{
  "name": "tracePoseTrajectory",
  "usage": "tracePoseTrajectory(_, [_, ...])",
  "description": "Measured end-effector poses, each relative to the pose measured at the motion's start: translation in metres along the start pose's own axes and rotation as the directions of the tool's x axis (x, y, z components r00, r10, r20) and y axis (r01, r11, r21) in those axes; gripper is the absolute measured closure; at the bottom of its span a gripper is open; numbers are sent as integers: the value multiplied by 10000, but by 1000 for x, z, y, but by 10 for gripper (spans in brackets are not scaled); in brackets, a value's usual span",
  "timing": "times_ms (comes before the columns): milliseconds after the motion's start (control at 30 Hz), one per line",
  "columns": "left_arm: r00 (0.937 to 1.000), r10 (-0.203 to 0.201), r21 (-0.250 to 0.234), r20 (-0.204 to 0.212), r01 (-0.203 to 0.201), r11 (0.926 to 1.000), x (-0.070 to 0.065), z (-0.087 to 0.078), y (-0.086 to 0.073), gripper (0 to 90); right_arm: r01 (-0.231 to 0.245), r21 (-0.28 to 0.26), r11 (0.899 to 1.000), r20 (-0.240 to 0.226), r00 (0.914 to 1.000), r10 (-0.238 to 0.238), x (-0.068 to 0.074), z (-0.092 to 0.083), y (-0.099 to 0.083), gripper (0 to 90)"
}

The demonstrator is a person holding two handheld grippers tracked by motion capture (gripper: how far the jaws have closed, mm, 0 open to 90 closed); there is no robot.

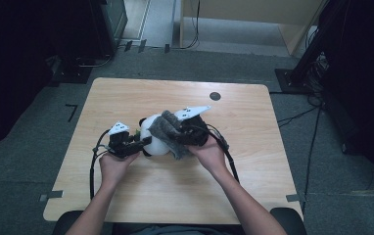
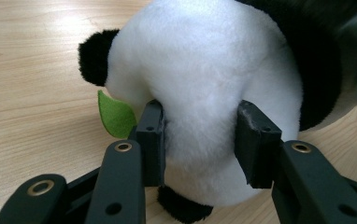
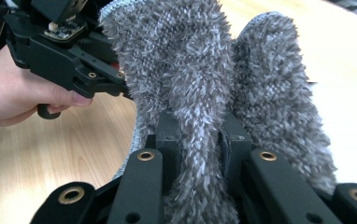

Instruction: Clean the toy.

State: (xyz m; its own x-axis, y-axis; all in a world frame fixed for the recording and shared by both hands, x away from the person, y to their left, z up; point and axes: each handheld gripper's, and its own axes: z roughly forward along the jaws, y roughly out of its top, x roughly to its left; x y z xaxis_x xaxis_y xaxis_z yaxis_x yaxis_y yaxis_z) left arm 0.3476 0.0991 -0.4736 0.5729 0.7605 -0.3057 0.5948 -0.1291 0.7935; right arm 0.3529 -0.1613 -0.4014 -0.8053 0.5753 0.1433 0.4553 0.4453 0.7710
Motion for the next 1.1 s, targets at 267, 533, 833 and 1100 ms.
tracePoseTrajectory(267, [10000, -55, 29, 4, 55, 10000, 0, -1, 0, 586, 489, 65, 9988, 172, 9986, -490, 11, 30, 1, 643])
tracePoseTrajectory(533, [10000, -58, 58, -54, 58, 10000, -1, -1, 1, 592, 1079, -303, 9937, 990, 9896, -1044, 17, 37, -10, 728])
tracePoseTrajectory(833, [9998, 183, 3, -110, -183, 9998, -1, 0, 0, 596, 921, -96, 9957, 622, 9939, -913, 11, 29, -16, 752])
tracePoseTrajectory(1100, [9998, 198, 20, -62, -198, 9998, 0, 0, 0, 596, 714, -29, 9974, 710, 9949, -710, 5, 2, -28, 759])
